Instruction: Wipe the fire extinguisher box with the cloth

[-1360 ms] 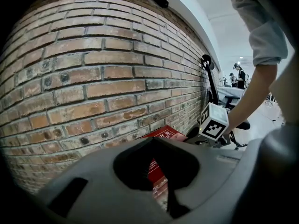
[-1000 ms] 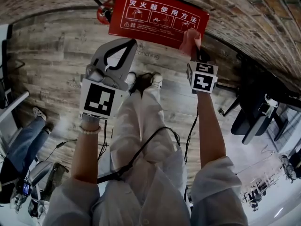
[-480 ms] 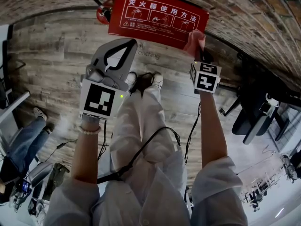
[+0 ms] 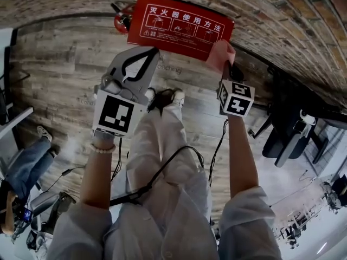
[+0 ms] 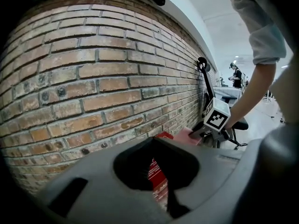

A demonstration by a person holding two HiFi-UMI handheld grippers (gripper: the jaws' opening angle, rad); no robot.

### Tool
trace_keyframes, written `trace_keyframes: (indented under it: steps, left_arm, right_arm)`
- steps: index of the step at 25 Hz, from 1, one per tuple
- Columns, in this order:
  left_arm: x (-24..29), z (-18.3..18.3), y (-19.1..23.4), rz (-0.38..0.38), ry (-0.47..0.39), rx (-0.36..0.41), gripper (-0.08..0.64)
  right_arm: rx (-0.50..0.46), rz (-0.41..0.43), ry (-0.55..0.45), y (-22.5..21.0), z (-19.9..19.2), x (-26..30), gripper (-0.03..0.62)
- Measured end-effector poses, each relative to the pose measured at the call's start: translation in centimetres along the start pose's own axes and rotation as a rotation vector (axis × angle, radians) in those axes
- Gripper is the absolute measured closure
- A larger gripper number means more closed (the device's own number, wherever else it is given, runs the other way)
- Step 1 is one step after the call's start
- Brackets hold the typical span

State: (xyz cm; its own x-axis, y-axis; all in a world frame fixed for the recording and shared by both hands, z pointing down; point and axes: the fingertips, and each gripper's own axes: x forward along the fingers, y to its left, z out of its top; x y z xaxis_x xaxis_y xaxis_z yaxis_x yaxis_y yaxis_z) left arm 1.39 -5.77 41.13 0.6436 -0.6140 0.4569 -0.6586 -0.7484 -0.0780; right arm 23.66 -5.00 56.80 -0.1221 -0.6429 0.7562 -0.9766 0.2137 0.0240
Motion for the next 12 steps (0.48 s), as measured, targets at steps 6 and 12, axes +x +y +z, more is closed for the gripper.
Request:
trace_keyframes:
  steps: [6, 12]
  left_arm:
    - [-2.3, 3.6, -0.2, -0.003, -0.033, 0.027, 0.563]
    - [-5.5, 8.3, -0.3, 0.002, -0.073, 0.02, 0.563]
  right_arm:
    - [0.014, 0.028, -0.074, 1.2, 3.6, -4.4, 0.571]
    - [0.011, 0.058, -0.163, 2.4, 8.3, -10.0, 0.571]
